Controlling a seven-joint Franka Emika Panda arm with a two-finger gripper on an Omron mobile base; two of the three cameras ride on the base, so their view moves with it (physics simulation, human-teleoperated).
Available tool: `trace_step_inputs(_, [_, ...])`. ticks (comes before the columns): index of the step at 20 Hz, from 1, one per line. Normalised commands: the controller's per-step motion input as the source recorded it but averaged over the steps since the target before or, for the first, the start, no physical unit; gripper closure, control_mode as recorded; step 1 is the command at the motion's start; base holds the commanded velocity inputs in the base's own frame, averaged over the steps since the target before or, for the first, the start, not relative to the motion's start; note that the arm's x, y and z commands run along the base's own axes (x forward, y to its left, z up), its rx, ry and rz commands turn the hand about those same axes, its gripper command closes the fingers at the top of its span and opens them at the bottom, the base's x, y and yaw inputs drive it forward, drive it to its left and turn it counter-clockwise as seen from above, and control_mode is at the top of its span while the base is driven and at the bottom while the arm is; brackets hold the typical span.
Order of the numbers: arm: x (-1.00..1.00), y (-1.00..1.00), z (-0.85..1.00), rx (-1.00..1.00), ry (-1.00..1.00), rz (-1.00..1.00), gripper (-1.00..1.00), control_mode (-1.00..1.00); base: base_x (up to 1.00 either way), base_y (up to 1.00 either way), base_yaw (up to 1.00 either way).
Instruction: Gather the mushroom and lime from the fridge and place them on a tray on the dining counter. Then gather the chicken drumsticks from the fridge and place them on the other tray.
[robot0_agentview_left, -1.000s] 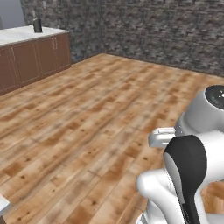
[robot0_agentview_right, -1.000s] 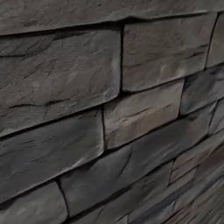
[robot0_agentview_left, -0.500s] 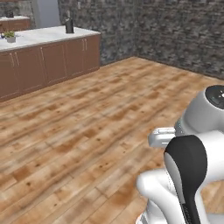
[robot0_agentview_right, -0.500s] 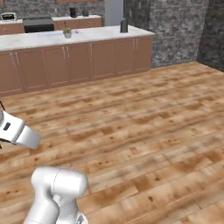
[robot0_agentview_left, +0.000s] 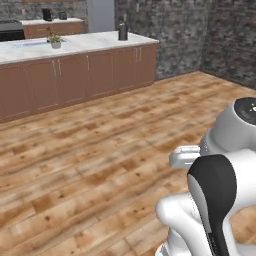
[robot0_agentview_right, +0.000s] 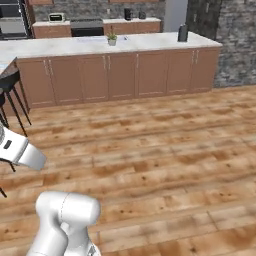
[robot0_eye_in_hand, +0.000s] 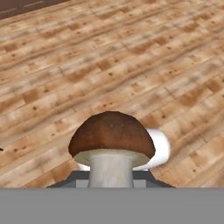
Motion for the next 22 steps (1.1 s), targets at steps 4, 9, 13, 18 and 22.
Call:
trace_step_inputs(4, [0.0,0.0,0.0,0.0,0.0,0.0,1.0,1.0,0.94,-0.2,0.42])
trace_step_inputs(9, [0.0,0.0,0.0,0.0,0.0,0.0,1.0,1.0,0.94,-0.16,0.43])
trace_step_inputs(13, [0.0,0.0,0.0,0.0,0.0,0.0,1.0,1.0,0.93,-0.05,0.48])
trace_step_inputs(18, [0.0,0.0,0.0,0.0,0.0,0.0,1.0,1.0,0.91,0.0,0.52])
trace_step_inputs(22, [0.0,0.0,0.0,0.0,0.0,0.0,1.0,1.0,0.88,0.0,0.52])
